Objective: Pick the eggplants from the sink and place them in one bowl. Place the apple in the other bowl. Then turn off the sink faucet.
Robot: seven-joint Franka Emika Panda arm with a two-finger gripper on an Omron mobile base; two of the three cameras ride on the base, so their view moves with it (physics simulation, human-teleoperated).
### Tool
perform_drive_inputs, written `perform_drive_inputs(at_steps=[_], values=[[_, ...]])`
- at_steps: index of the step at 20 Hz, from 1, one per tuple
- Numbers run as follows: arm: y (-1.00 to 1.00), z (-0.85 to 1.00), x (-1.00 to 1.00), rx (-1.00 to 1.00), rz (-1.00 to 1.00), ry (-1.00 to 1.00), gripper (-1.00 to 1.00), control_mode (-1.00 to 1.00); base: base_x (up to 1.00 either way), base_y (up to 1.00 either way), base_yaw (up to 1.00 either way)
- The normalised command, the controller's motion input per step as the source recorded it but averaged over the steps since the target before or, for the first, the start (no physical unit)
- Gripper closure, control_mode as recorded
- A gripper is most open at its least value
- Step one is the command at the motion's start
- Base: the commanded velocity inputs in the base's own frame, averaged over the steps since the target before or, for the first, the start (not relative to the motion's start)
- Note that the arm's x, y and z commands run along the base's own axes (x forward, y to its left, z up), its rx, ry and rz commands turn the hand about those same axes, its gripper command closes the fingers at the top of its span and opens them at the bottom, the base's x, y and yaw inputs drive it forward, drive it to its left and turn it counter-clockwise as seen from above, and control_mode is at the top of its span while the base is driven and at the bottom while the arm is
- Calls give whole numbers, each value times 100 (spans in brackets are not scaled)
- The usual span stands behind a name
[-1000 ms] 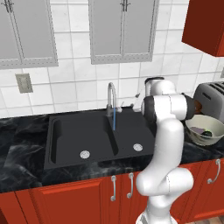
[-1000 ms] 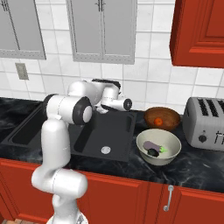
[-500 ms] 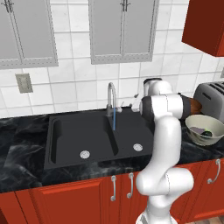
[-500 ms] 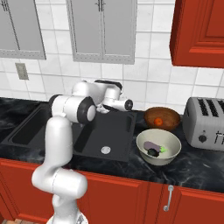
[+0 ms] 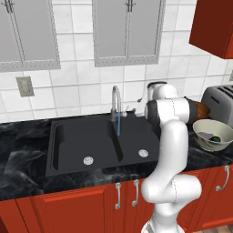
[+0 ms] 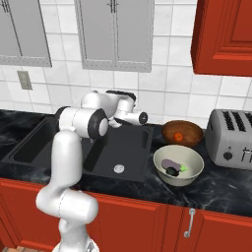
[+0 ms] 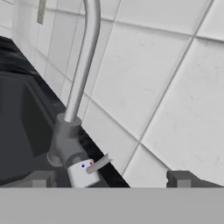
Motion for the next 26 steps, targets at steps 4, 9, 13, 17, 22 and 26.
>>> perform_drive_inputs(at_steps=[4,9,13,17,22,26], values=[[23,-11,0,0,0,0,-100,-100,0,0,0],[1,-19,8,0,0,0,-100,-100,0,0,0],[0,-11,26,0,0,0,-100,-100,0,0,0],[0,-6,39,0,0,0,-100,-100,0,0,0],[0,-7,38,0,0,0,-100,-100,0,0,0],[-4,-15,22,0,0,0,-100,-100,0,0,0]])
